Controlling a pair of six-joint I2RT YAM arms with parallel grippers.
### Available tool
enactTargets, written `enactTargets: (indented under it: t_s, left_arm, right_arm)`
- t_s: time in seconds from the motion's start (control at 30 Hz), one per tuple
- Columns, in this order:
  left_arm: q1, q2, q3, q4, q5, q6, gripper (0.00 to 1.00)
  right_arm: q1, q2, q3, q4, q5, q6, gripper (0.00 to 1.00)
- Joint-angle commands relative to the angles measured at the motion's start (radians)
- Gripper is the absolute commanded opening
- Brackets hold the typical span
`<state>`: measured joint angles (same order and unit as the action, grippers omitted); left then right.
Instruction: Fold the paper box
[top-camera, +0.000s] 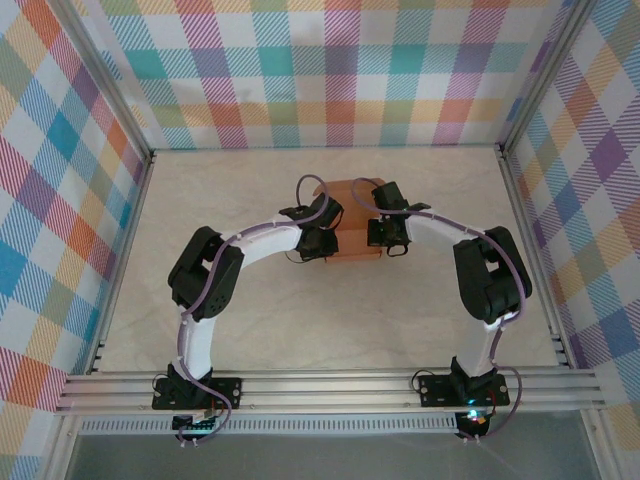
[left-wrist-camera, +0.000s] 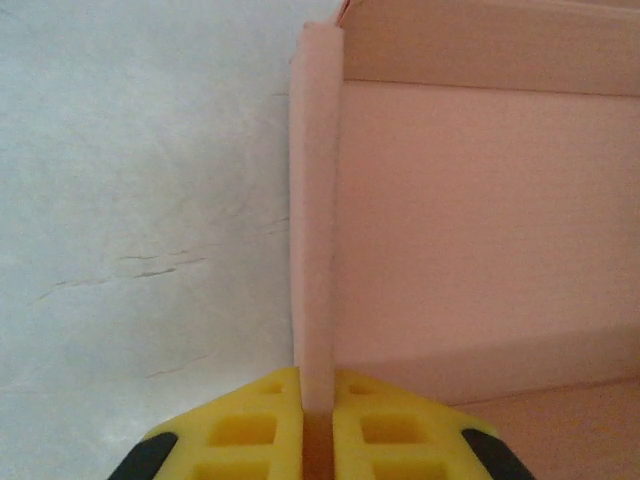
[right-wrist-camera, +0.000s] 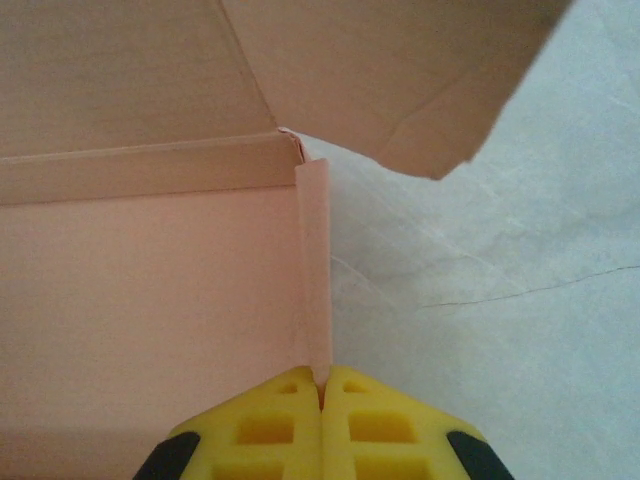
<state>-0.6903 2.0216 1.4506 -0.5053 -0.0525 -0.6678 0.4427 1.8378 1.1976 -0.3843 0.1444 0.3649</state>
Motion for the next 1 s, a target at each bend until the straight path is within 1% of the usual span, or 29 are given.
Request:
enactTargets:
  t_s: [0.0,0.1,0.43,0.53,0.63,0.8,0.87,0.9,0.97]
  left_arm:
    - [-0.026,0.028,0.045,-0.111,-0.105,-0.012,0.07]
    - [-0.037,0.041,0.066,-0.133,-0.134,-0.017,0.0]
    - [-0.052,0.056,0.095,-0.16,-0.204,-0.047,0.0]
    - [-0.059,0.069,0.116,-0.199,-0.273,-0.05,0.0]
    - [-0.059,0.085,0.131,-0.238,-0.322,-0.048,0.0]
    - [-0.059,0.081,0.127,-0.234,-0.329,-0.041,0.0]
    - [-0.058,0.057,0.103,-0.205,-0.324,-0.043,0.21]
    - [-0.059,0.046,0.096,-0.195,-0.323,-0.043,0.26]
    - [-0.056,0.025,0.093,-0.19,-0.319,-0.037,0.33]
  right_arm:
    - [0.017,-0.01,-0.026,-0.028,-0.048,0.036,0.0]
    - [0.024,-0.006,-0.023,-0.028,-0.042,0.039,0.0]
    - [0.067,0.006,0.003,-0.048,0.026,0.06,0.0]
    - [0.082,0.01,0.012,-0.054,0.049,0.084,0.0]
    - [0.1,0.017,0.031,-0.08,0.104,0.091,0.0]
    - [0.102,0.026,0.042,-0.093,0.113,0.089,0.0]
    - [0.103,0.025,0.045,-0.093,0.109,0.085,0.0]
    - [0.102,0.025,0.046,-0.095,0.109,0.082,0.0]
    - [0.103,0.023,0.045,-0.096,0.11,0.078,0.0]
